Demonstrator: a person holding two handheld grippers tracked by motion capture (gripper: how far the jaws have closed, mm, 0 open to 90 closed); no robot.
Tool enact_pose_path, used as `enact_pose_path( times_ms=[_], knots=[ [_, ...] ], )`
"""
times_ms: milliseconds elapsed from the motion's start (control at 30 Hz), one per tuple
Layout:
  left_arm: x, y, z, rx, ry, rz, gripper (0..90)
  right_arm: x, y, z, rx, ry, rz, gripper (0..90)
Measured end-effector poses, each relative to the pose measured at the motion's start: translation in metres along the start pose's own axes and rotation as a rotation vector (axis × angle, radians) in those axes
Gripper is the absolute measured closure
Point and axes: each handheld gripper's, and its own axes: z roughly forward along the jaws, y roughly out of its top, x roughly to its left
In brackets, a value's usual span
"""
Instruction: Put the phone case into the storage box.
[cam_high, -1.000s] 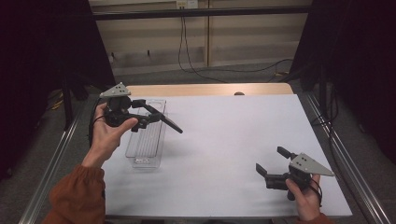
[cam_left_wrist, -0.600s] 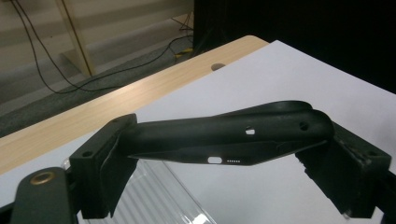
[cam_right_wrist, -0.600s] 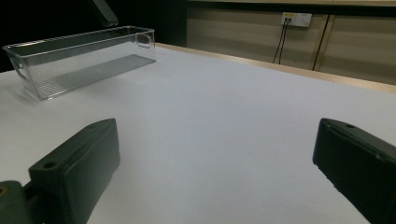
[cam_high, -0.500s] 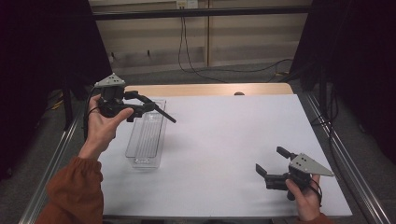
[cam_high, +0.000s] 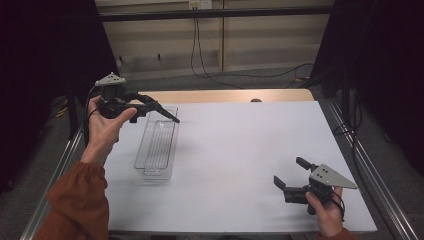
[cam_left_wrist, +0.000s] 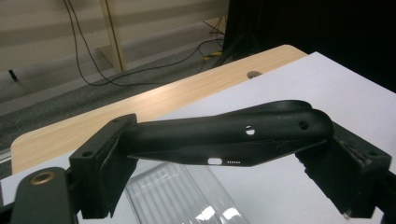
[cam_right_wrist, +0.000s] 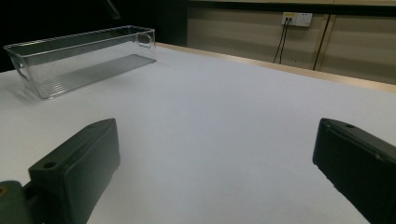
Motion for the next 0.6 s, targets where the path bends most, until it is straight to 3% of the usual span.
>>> enact_pose_path(
  times_ms=[267,600],
  knots=[
    [0.01,0.001,0.006,0.019,0.049,-0.025,14.4,0.0,0.0,0.0,0.0,-0.001,-0.002,0.5],
    [0.014,0.001,0.018,0.058,0.095,-0.023,14.4,0.0,0.0,-0.001,0.001,-0.003,-0.005,0.5]
  ],
)
